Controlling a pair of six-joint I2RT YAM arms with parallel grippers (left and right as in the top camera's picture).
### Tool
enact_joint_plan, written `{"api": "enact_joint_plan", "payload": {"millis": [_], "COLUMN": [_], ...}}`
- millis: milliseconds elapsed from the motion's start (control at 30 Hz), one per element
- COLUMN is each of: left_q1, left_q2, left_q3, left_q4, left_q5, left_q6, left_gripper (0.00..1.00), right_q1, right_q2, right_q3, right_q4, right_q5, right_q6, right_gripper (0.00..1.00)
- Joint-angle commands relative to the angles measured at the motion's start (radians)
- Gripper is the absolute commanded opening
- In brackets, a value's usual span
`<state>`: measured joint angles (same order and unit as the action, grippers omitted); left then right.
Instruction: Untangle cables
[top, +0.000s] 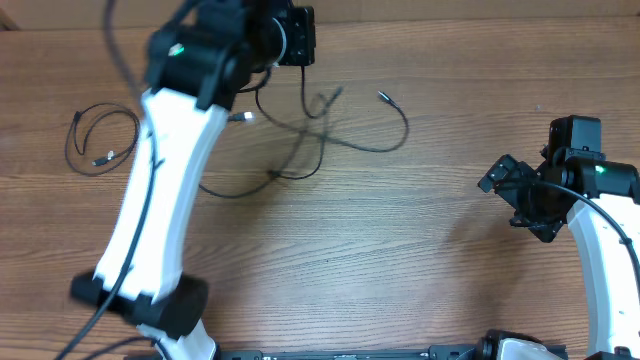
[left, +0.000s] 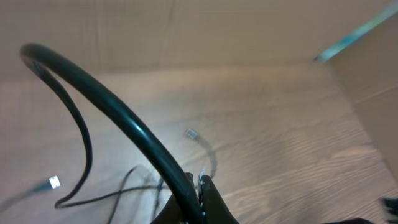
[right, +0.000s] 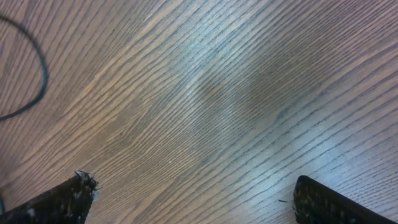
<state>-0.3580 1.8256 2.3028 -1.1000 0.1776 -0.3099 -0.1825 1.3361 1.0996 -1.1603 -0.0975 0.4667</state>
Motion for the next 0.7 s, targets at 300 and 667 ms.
{"api": "enact_joint_plan", "payload": {"millis": [300,667], "left_q1": [0.0,-0.001], "left_q2": [-0.232,-0.18], "left_q3": [0.039,0.037], "left_q4": [0.031,-0.106], "left_q5": [-0.195,0.259], "left_q6": [0.187,0.446], "left_gripper": [0.05,0.04], "right_q1": [-0.003,-0.002], "right_q2": [-0.011,-0.011], "right_q3": [0.019,0.019], "right_q4": [0.006,0.061], "right_q5": [-0.001,-0.54], "right_q6": [-0.005,-0.331], "right_gripper": [1.0,1.0]}}
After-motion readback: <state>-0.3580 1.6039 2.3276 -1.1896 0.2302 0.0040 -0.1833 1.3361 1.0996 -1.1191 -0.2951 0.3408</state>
